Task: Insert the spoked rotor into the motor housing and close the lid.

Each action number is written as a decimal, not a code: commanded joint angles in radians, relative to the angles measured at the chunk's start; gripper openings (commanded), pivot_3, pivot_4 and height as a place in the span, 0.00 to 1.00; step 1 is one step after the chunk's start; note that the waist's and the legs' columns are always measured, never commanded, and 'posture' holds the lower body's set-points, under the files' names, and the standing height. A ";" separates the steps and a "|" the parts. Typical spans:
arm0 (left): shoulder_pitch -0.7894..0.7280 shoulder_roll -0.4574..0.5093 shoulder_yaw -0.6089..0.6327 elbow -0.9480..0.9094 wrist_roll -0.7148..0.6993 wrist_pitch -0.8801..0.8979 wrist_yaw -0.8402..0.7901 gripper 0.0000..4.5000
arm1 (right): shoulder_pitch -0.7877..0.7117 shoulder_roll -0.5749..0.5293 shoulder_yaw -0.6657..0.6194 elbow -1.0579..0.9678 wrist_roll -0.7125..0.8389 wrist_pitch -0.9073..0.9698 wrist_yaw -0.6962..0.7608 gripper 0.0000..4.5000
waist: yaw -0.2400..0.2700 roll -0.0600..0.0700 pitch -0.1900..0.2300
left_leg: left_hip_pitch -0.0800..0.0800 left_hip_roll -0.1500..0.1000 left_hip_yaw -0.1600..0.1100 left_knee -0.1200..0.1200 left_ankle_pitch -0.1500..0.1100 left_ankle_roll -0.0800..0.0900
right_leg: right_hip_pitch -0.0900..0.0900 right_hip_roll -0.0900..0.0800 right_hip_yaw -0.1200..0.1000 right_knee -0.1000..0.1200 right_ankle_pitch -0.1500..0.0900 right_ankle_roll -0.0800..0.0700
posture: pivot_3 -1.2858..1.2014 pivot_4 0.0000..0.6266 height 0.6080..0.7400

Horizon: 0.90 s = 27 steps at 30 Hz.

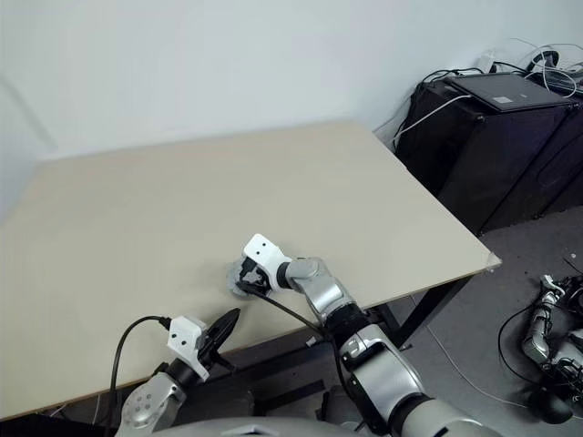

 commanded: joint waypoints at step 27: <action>-0.235 -0.068 0.242 -0.128 -0.121 0.402 0.301 0.00 | -0.015 -0.013 -0.002 0.014 -0.018 0.108 -0.060 0.72 | 0.007 0.002 -0.003 | 0.007 -0.001 -0.003 -0.001 -0.001 -0.002 | 0.007 0.000 -0.002 0.001 0.001 0.001 | 0.52 0.00 1.00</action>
